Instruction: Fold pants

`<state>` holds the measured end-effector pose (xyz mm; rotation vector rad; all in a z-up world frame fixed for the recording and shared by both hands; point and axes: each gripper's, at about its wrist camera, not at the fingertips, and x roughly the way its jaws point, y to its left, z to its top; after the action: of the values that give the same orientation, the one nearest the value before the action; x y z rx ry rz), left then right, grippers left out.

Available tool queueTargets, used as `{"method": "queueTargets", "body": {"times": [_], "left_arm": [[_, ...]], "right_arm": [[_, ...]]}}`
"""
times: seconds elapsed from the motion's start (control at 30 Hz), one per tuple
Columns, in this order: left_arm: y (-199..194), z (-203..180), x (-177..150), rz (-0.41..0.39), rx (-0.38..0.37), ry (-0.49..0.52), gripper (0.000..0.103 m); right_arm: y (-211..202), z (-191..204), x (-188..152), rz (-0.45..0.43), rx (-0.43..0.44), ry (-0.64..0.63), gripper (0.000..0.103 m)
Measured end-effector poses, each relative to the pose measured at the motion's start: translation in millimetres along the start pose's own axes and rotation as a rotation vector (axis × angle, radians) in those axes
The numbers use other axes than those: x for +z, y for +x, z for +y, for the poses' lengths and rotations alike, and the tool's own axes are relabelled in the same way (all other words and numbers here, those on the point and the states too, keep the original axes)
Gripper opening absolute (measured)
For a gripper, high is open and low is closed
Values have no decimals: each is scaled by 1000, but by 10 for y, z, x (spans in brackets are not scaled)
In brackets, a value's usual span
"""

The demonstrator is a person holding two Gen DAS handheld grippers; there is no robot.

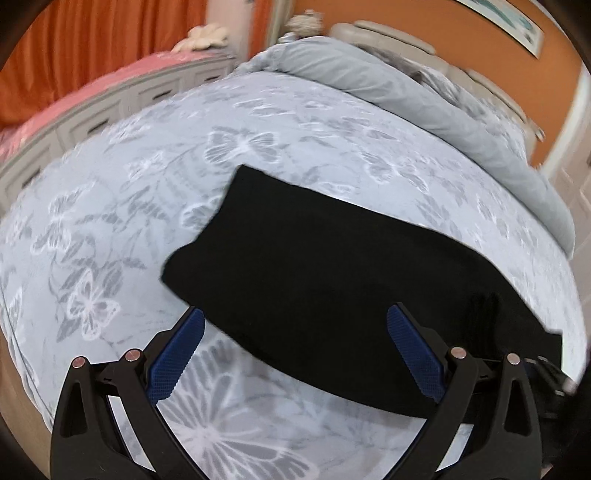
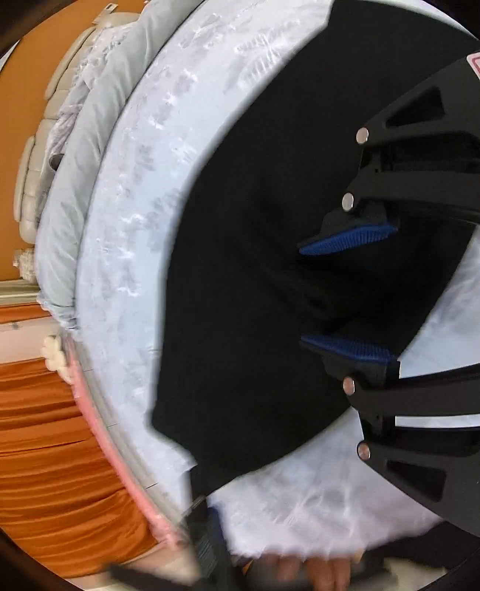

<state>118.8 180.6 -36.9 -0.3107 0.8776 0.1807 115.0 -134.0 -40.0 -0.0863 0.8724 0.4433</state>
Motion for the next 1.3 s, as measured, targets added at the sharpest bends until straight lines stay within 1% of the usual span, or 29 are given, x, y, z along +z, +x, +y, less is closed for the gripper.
{"method": "queueTargets", "body": {"times": [0.03, 0.07, 0.1, 0.13, 0.17, 0.23, 0.3, 0.37, 0.43, 0.5, 0.53, 0.6, 0.63, 0.67, 0.7, 0.73, 0.77, 0.8, 0.83, 0.87, 0.9, 0.93, 0.97, 1.0, 1.07, 1.17, 1.2, 1.23, 1.3], "left_arm": [[4, 118, 27, 1, -1, -45, 97], [11, 242, 54, 3, -6, -95, 97], [34, 424, 85, 12, -12, -165, 97], [59, 534, 95, 22, -8, -204, 97], [84, 668, 99, 32, 4, -254, 97], [98, 794, 90, 37, 19, -288, 97], [122, 807, 77, 49, 21, -274, 97], [206, 780, 41, 88, -8, -265, 97], [353, 729, -3, 154, -74, -292, 97], [507, 684, -40, 215, -120, -336, 97], [560, 663, -56, 230, -122, -349, 98], [585, 566, -65, 208, -63, -335, 98], [604, 502, -57, 192, -32, -317, 98], [629, 455, -54, 182, -9, -302, 98], [642, 436, -59, 176, 4, -293, 98], [668, 416, -52, 160, 19, -282, 98], [677, 400, -43, 147, 27, -269, 89], [675, 395, -27, 135, 38, -259, 74], [661, 406, 6, 117, 24, -244, 39], [662, 453, 31, 124, -29, -264, 28], [665, 500, 58, 130, -66, -295, 22], [600, 548, 80, 129, -117, -322, 20], [538, 548, 87, 123, -133, -320, 19], [394, 518, 95, 107, -160, -288, 18], [135, 440, 44, 85, -193, -217, 18], [-86, 362, -178, 128, -250, -151, 18], [-86, 343, -270, 160, -260, -136, 18], [-47, 315, -389, 203, -261, -118, 19], [73, 282, -570, 256, -196, -85, 26]], "right_arm": [[-213, -101, 20, -47, -14, 22, 58], [-494, -287, 0, -94, -57, 63, 77], [-653, -432, -52, -115, -89, 96, 87], [-849, -675, -151, -137, -134, 150, 87], [-989, -951, -272, -130, -178, 220, 87], [-1163, -1473, -569, -98, -235, 395, 87], [-1264, -1877, -888, -78, -243, 555, 87], [-1268, -2180, -1234, -55, -190, 687, 87], [-1196, -2263, -1412, -27, -145, 734, 87], [-1083, -2247, -1477, -17, -96, 734, 87], [-998, -2220, -1500, -2, -80, 728, 87], [-816, -2124, -1537, 44, -65, 730, 90], [-767, -2067, -1530, 38, -78, 715, 90], [-755, -1968, -1497, 16, -92, 673, 79], [-728, -1918, -1458, 17, -71, 647, 52], [-729, -1861, -1417, 11, -78, 626, 44], [-745, -1840, -1398, 3, -79, 619, 32], [-779, -1830, -1375, -5, -69, 617, 28], [-844, -1840, -1361, -23, -56, 629, 27], [-937, -1856, -1341, -48, -36, 641, 24], [-1020, -1863, -1326, -66, -32, 643, 22], [-1168, -1855, -1311, -87, -23, 641, 21], [-1330, -1842, -1317, -107, -9, 640, 20], [-1428, -1847, -1300, -118, 3, 645, 18], [-1721, -1831, -1444, -136, 19, 656, 18], [-1978, -1898, -1662, -133, -49, 691, 18], [-2068, -1970, -1839, -126, -69, 730, 18], [-2082, -2052, -2029, -99, -78, 773, 18], [-1807, -2153, -2345, 48, -93, 826, 22]]}}
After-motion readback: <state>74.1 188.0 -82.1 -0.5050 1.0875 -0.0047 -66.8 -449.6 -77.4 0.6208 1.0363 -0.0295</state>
